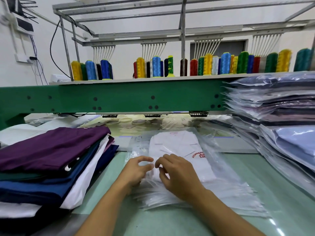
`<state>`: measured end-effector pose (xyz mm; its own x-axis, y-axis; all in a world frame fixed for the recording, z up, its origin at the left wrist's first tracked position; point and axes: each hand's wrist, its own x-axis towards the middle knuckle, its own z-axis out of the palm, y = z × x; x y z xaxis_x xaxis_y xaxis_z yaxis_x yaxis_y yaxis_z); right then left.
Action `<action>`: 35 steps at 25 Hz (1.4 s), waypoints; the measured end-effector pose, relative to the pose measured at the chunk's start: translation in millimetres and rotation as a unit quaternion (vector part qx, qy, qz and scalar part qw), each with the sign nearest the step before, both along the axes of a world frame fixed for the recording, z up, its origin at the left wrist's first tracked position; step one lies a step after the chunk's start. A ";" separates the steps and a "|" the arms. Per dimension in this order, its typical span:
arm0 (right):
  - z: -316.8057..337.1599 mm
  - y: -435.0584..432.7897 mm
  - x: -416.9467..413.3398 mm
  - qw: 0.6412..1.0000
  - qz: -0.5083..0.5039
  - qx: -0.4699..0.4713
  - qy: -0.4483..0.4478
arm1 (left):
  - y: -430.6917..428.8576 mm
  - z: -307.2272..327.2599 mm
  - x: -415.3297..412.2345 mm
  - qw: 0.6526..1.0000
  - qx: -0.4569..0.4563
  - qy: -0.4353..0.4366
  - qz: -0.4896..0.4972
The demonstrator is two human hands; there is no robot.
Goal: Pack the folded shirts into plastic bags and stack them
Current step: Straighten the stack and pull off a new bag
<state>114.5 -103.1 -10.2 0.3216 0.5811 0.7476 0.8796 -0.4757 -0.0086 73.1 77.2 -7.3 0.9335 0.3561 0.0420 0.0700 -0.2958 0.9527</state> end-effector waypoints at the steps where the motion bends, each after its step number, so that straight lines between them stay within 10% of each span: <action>1: 0.5 4.1 -5.3 0.999 0.028 -0.001 -0.020 | -2.9 -0.1 0.8 1.000 -0.018 0.000 -0.002; 13: 2.9 18.4 -22.9 0.981 0.076 0.019 -0.176 | -8.5 0.9 1.9 0.996 -0.087 0.024 -0.001; 35: 5.8 4.4 -14.2 0.994 0.034 -0.034 -0.102 | -3.0 -2.1 9.2 0.967 -0.256 0.019 -0.003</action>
